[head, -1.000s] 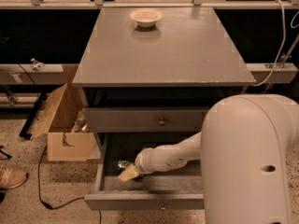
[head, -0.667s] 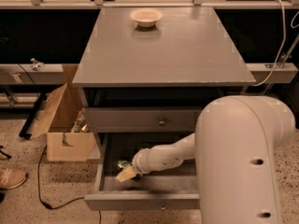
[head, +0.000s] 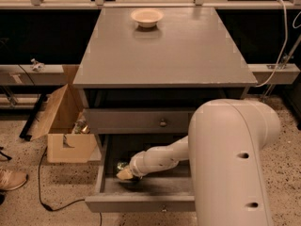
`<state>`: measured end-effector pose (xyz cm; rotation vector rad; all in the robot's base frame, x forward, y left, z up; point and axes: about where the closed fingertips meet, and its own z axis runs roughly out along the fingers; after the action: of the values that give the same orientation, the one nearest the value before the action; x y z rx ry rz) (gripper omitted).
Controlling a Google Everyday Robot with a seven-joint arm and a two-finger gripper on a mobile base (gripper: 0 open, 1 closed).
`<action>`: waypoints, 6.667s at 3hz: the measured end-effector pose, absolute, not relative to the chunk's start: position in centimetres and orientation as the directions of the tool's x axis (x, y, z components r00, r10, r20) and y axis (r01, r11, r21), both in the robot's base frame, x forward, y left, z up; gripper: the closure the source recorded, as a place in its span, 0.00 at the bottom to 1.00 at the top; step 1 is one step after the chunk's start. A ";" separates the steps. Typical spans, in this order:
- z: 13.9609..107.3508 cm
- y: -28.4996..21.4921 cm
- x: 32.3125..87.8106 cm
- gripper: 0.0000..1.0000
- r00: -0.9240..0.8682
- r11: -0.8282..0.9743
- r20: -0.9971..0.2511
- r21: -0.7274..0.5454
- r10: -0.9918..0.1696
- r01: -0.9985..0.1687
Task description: Pick green can from middle drawer and place on counter
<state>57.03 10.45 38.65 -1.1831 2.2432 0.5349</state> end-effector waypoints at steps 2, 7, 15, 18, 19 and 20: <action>39.1 10.6 55.9 0.89 -0.322 0.379 -0.697 0.076 -0.641 -0.922; 55.1 6.6 51.7 1.00 -0.059 0.142 -0.888 -0.007 -0.457 -0.990; 93.8 -2.8 62.7 1.00 0.149 0.234 -0.739 -0.388 -0.657 -0.892; 90.4 -4.0 76.5 1.00 -0.167 0.481 -0.729 -0.246 -0.664 -0.841; 87.9 -3.5 78.9 0.82 -0.217 0.490 -0.710 -0.203 -0.670 -0.848; 86.5 -3.0 80.7 0.58 -0.244 0.490 -0.693 -0.179 -0.679 -0.853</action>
Offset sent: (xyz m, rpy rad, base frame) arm -0.0498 -0.0686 0.0843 0.3538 -0.0970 0.1895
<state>80.67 -2.96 86.52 -1.2600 2.0009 0.3027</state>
